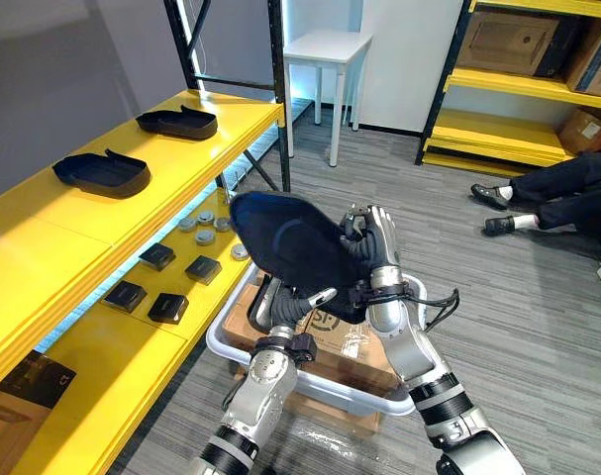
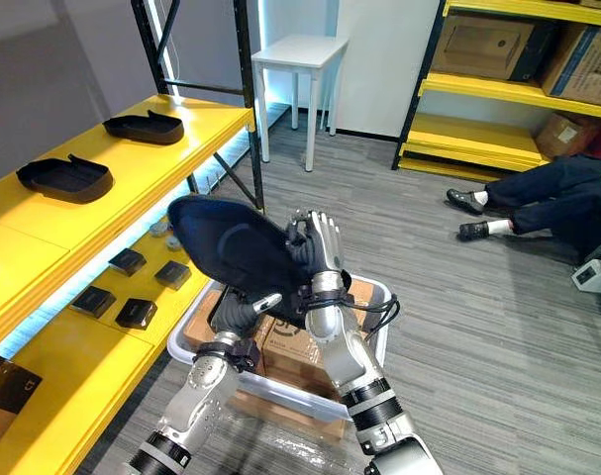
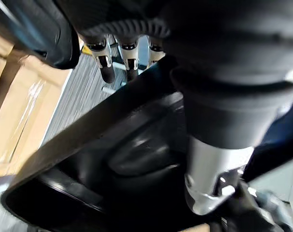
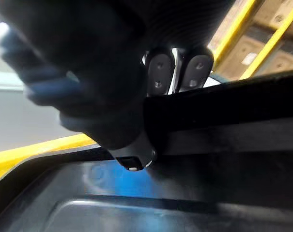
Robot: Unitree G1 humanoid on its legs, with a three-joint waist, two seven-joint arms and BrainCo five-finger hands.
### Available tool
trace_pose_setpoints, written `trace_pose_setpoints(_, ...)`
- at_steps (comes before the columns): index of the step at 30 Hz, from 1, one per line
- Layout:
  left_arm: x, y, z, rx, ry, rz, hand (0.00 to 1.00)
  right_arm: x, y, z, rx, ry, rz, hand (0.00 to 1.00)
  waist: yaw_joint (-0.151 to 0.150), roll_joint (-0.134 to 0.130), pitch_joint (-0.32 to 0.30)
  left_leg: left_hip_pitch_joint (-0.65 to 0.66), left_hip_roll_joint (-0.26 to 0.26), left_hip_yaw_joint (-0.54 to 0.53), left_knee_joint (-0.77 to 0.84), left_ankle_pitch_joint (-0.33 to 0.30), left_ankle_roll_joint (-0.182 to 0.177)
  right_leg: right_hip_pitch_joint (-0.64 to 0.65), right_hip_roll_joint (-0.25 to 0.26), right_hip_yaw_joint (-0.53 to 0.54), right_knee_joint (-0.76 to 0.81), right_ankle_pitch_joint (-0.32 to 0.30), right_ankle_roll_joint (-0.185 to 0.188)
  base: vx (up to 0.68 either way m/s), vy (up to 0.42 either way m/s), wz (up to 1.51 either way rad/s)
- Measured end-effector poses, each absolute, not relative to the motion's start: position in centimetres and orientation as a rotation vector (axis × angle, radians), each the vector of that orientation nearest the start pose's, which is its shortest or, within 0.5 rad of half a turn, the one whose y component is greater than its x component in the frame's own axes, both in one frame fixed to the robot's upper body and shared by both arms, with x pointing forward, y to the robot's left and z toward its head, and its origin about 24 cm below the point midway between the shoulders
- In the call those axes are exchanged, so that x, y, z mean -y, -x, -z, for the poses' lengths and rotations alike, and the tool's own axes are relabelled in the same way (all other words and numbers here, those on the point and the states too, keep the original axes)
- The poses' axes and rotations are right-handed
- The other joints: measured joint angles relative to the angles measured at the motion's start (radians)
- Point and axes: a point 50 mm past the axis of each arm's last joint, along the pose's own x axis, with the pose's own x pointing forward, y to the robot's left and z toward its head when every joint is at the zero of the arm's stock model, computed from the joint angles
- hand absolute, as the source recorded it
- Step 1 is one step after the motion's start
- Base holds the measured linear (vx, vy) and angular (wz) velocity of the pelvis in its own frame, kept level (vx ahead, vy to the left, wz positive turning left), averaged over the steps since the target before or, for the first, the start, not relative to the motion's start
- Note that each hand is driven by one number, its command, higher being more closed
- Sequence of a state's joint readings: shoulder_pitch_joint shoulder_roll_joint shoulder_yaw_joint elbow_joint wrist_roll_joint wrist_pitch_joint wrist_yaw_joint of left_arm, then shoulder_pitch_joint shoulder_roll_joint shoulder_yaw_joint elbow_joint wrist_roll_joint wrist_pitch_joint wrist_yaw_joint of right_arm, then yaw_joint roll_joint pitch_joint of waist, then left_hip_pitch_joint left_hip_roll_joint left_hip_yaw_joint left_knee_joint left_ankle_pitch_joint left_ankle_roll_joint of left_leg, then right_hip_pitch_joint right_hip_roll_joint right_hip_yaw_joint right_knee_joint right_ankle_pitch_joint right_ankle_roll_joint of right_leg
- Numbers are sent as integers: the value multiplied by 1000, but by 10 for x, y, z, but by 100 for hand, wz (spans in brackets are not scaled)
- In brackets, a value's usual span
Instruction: Walk over and take plastic housings, then place them on the shelf
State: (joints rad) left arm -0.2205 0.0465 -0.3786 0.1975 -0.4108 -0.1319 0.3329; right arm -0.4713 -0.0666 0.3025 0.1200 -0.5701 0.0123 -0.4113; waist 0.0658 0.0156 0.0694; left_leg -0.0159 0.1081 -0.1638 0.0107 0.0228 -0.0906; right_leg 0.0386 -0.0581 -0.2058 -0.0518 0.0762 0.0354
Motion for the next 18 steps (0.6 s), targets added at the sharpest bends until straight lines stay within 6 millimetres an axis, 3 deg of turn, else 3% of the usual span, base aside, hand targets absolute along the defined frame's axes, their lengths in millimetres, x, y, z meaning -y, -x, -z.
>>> trace_pose_setpoints(1, -74, -283, -56, 10, 305, 39, 0, 69, -311, -149, 565, 593, 94, 100, 1, -1, -1, 0, 0, -6, -1, 2, -3, 4, 0, -6, -2, 0, 0, 25, -3, 17)
trace_pose_setpoints(2, -75, -286, -61, 23, 306, 14, 100, 69, -310, -151, 579, 586, 102, 100, -2, -1, -1, -3, -2, -19, -3, 6, -8, 9, -1, -20, -4, 0, 0, 25, -12, 27)
trace_pose_setpoints(7, -82, -300, -80, 77, 380, -148, 100, 62, -306, -151, 595, 536, 104, 100, 2, -3, -2, -35, -3, -94, -4, 32, -25, 17, 4, -102, 0, -11, -8, 7, -40, 50)
trace_pose_setpoints(9, -87, -304, -87, 100, 427, -210, 100, 58, -305, -147, 579, 497, 87, 100, -6, -3, 0, -56, -4, -71, -20, 77, -24, 14, -10, -174, 57, -55, -13, -28, -33, 93)
trace_pose_setpoints(10, -88, -305, -90, 113, 451, -225, 100, 58, -306, -146, 576, 491, 88, 100, -7, -2, 1, -61, 0, -26, -33, 82, -8, 12, -17, -201, 76, -67, -16, -52, -4, 121)
trace_pose_setpoints(11, -89, -307, -95, 136, 482, -234, 100, 59, -306, -144, 561, 458, 98, 100, -4, -4, 2, -76, 36, 109, -38, 70, 32, 12, -20, -265, 100, -82, -14, -42, -5, 120)
trace_pose_setpoints(14, -83, -305, -101, 159, 557, -216, 100, 58, -307, -151, 591, 444, 111, 100, -19, -1, 3, -136, 110, 436, -16, 42, 74, 13, -49, -399, 102, -93, -5, -13, -1, 138)
trace_pose_setpoints(17, -84, -304, -103, 148, 671, -218, 100, 49, -307, -160, 615, 406, 105, 100, -26, 0, 3, -140, 147, 672, -12, 52, 79, 19, -81, -480, 123, -107, 17, 61, 75, 96)
trace_pose_setpoints(18, -85, -304, -105, 150, 692, -218, 100, 48, -307, -162, 622, 396, 106, 100, -24, 2, 3, -139, 143, 678, -14, 66, 73, 20, -89, -487, 130, -111, 24, 115, 143, 40)
